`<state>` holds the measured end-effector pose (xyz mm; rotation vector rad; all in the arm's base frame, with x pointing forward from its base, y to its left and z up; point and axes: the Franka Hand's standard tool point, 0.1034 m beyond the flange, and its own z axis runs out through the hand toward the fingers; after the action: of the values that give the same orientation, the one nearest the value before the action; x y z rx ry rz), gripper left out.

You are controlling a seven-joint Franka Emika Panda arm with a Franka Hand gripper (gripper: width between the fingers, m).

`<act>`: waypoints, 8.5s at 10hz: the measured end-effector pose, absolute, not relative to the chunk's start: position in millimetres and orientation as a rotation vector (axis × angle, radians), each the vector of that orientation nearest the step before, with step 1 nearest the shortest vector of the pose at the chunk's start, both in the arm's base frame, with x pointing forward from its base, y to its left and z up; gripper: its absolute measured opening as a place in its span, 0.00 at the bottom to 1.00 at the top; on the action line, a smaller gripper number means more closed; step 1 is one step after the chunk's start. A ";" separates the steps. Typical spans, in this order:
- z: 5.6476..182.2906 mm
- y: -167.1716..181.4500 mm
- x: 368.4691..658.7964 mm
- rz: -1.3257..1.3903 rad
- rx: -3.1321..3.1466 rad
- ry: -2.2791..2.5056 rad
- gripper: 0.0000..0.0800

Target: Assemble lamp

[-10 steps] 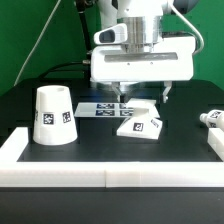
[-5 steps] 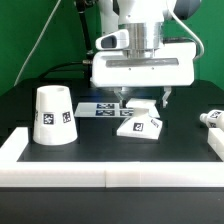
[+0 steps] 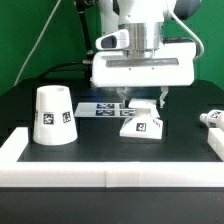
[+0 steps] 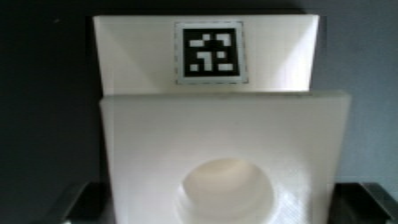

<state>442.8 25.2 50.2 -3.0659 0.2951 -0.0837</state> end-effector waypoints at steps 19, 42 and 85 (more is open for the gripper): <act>50.8 88.9 589.5 -0.303 -3.018 -0.213 0.67; 90.2 164.2 521.3 -0.297 -3.004 -0.593 0.87; 53.8 184.4 479.8 1.297 -2.837 -0.735 0.72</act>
Offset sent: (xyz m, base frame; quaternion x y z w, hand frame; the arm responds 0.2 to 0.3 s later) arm 0.0321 0.0212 0.0044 0.0034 0.0032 -0.0903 0.9959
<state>479.8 184.4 53.8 -2.8374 -0.7353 1.2965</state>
